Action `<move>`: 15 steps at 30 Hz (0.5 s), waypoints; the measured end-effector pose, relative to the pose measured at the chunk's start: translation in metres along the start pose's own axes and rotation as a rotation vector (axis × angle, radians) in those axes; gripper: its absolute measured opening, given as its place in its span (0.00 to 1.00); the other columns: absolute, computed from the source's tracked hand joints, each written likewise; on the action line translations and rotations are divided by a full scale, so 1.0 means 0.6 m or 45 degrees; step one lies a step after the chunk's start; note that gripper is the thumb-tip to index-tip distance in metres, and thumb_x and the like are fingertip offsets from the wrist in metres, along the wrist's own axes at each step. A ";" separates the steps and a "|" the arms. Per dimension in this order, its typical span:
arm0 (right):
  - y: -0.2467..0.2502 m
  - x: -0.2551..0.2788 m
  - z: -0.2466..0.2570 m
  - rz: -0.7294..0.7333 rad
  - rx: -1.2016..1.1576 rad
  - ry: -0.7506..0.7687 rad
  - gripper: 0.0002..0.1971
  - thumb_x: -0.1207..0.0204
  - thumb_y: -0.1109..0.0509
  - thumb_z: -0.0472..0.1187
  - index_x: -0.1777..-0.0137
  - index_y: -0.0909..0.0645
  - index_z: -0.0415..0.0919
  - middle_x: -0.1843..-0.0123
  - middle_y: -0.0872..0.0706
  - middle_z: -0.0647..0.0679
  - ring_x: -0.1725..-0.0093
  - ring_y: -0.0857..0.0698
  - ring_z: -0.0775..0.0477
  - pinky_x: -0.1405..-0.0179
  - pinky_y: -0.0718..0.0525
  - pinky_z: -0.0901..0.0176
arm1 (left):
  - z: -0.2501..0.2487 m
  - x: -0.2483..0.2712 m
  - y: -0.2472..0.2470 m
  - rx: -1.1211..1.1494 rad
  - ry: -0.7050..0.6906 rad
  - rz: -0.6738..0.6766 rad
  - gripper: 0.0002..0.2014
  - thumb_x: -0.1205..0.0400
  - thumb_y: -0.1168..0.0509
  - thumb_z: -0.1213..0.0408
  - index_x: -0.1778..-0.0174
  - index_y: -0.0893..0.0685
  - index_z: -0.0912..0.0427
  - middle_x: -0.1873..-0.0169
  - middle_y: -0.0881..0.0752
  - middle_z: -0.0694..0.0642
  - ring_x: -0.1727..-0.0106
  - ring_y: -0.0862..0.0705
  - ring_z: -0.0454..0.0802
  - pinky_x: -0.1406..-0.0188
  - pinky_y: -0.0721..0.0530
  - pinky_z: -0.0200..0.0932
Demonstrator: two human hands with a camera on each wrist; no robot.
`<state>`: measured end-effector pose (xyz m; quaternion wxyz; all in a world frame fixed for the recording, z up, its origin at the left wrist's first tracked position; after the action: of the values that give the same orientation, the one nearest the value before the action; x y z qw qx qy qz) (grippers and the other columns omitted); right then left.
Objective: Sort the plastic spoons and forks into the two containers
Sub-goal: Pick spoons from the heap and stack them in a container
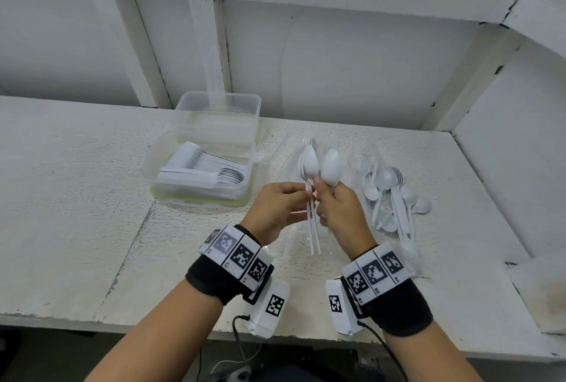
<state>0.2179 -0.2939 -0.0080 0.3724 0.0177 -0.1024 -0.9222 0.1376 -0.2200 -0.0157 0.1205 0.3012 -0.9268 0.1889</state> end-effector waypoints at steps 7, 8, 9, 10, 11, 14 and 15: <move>0.008 -0.002 -0.005 -0.078 0.127 0.114 0.03 0.16 0.42 0.42 0.48 0.34 0.45 0.62 0.23 0.53 0.68 0.24 0.57 0.70 0.27 0.67 | -0.001 -0.002 0.001 0.069 -0.001 -0.081 0.05 0.19 0.37 0.75 0.58 0.18 0.65 0.60 0.12 0.62 0.61 0.11 0.52 0.58 0.11 0.42; 0.009 -0.001 -0.004 -0.091 0.163 0.152 0.03 0.17 0.41 0.42 0.51 0.32 0.45 0.60 0.21 0.51 0.63 0.22 0.55 0.66 0.25 0.66 | -0.002 -0.001 0.000 0.074 -0.008 -0.088 0.05 0.19 0.37 0.75 0.58 0.18 0.66 0.61 0.12 0.62 0.63 0.11 0.50 0.60 0.10 0.41; 0.010 0.000 -0.003 -0.106 0.180 0.174 0.02 0.17 0.39 0.41 0.52 0.30 0.46 0.57 0.20 0.50 0.59 0.20 0.53 0.62 0.24 0.66 | -0.003 -0.001 -0.001 0.083 -0.017 -0.097 0.04 0.19 0.36 0.75 0.58 0.18 0.66 0.62 0.12 0.62 0.66 0.11 0.49 0.62 0.11 0.40; 0.011 0.000 -0.004 -0.120 0.179 0.181 0.02 0.18 0.38 0.41 0.52 0.28 0.47 0.54 0.18 0.48 0.56 0.19 0.53 0.60 0.23 0.68 | -0.003 -0.001 -0.002 0.089 -0.026 -0.107 0.04 0.19 0.36 0.75 0.58 0.18 0.66 0.63 0.12 0.61 0.67 0.11 0.48 0.64 0.11 0.39; 0.012 0.001 -0.004 -0.132 0.179 0.180 0.03 0.18 0.37 0.41 0.54 0.27 0.48 0.54 0.18 0.48 0.56 0.19 0.54 0.60 0.24 0.71 | -0.003 -0.001 -0.002 0.090 -0.032 -0.116 0.03 0.20 0.36 0.75 0.58 0.17 0.66 0.63 0.12 0.61 0.68 0.11 0.48 0.63 0.11 0.39; 0.011 0.001 -0.002 -0.151 0.227 0.187 0.11 0.18 0.38 0.40 0.63 0.29 0.50 0.64 0.22 0.52 0.66 0.25 0.59 0.69 0.28 0.75 | 0.001 -0.001 -0.005 0.069 -0.040 -0.101 0.05 0.20 0.35 0.75 0.58 0.15 0.65 0.62 0.12 0.60 0.63 0.12 0.50 0.57 0.11 0.40; 0.010 0.001 -0.001 -0.161 0.253 0.191 0.12 0.18 0.38 0.40 0.64 0.29 0.49 0.66 0.24 0.53 0.66 0.26 0.59 0.69 0.29 0.74 | 0.002 0.000 -0.008 0.074 -0.042 -0.086 0.06 0.20 0.35 0.74 0.58 0.14 0.64 0.62 0.11 0.59 0.62 0.12 0.49 0.57 0.11 0.40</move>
<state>0.2218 -0.2988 -0.0075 0.3166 0.1296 -0.1638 -0.9253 0.1403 -0.2238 -0.0157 0.1029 0.3389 -0.9121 0.2065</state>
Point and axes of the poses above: each hand's wrist, its own x-axis away from the middle knuckle, its own y-axis out of the back of the hand, z = x × y, the point moved 7 cm from there along -x, towards the middle knuckle
